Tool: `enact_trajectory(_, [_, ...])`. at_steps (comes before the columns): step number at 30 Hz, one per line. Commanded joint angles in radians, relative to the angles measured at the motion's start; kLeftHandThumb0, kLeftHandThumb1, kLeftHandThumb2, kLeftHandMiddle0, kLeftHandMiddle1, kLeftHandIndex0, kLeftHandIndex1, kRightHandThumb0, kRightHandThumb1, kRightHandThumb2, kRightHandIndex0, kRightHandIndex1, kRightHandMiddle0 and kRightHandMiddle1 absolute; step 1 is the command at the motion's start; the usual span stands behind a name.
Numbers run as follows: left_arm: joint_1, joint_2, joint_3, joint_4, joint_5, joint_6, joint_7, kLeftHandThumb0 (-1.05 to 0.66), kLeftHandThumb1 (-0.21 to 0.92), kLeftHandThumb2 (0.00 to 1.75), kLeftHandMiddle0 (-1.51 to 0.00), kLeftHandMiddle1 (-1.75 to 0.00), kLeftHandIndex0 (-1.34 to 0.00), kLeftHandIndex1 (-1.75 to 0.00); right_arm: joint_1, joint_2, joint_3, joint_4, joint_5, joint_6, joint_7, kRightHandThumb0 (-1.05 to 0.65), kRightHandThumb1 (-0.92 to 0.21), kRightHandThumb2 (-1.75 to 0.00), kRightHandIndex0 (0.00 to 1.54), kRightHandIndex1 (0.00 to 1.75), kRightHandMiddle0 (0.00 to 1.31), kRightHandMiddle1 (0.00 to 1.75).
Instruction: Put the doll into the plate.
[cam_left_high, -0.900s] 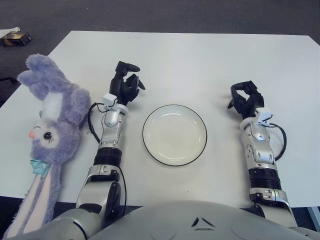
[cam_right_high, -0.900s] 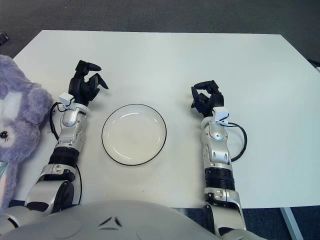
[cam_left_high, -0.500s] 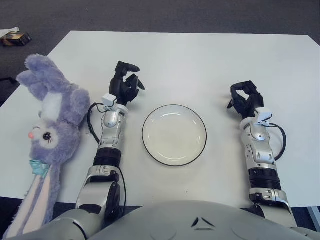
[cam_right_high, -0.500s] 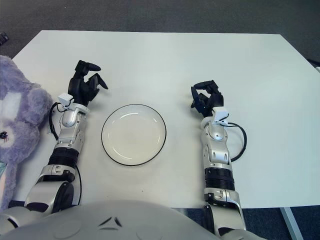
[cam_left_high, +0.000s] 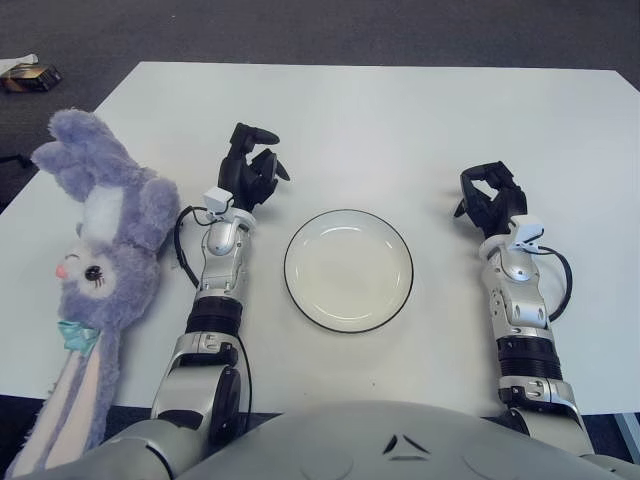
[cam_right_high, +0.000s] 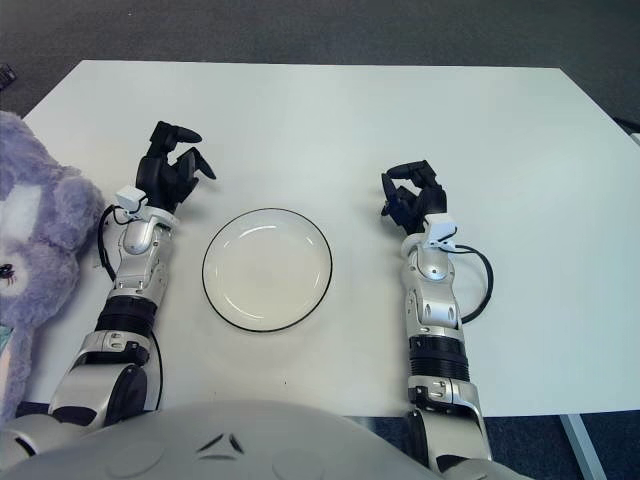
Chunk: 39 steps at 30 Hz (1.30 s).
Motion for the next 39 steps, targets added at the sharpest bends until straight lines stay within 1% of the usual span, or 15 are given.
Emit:
enact_trajectory(1, [0.073, -0.019, -0.005, 0.044, 0.008, 0.015, 0.012, -0.35, 0.92, 0.43, -0.82, -1.75, -0.29, -1.66, 0.044, 0.024, 0.001, 0.029, -0.006, 0.029, -0.012, -0.36, -0.92, -0.32, 0.91, 1.75, 0.41, 1.53])
enact_trajectory(11, [0.065, -0.01, -0.001, 0.049, 0.004, 0.019, 0.003, -0.35, 0.92, 0.42, -0.81, -1.75, -0.3, -1.65, 0.033, 0.024, 0.002, 0.051, -0.007, 0.019, -0.017, -0.36, -0.92, -0.33, 0.92, 1.75, 0.4, 1.54])
enact_trajectory(20, [0.068, 0.01, 0.002, 0.013, 0.006, 0.026, 0.002, -0.35, 0.92, 0.4, -0.8, -1.75, -0.33, -1.62, 0.025, 0.025, 0.0, 0.065, -0.009, 0.014, -0.017, -0.36, -0.92, -0.33, 0.93, 1.75, 0.4, 1.55])
enact_trajectory(24, [0.069, 0.023, 0.007, -0.006, 0.017, 0.018, 0.014, -0.35, 0.92, 0.39, -0.8, -1.75, -0.33, -1.62, 0.023, 0.025, 0.0, 0.068, -0.01, 0.013, -0.017, -0.36, -0.92, -0.34, 0.93, 1.75, 0.39, 1.55])
enact_trajectory(30, [0.076, 0.035, 0.017, -0.056, 0.037, 0.001, 0.034, -0.35, 0.92, 0.39, -0.79, -1.74, -0.34, -1.61, 0.02, 0.024, 0.0, 0.075, -0.012, 0.009, -0.016, -0.36, -0.92, -0.34, 0.94, 1.75, 0.39, 1.56])
enact_trajectory(39, [0.096, 0.03, 0.017, -0.16, 0.036, -0.013, 0.043, -0.35, 0.92, 0.38, -0.79, -1.71, -0.34, -1.6, 0.015, 0.023, 0.0, 0.085, -0.012, 0.005, -0.014, -0.35, -0.92, -0.35, 0.95, 1.75, 0.38, 1.56])
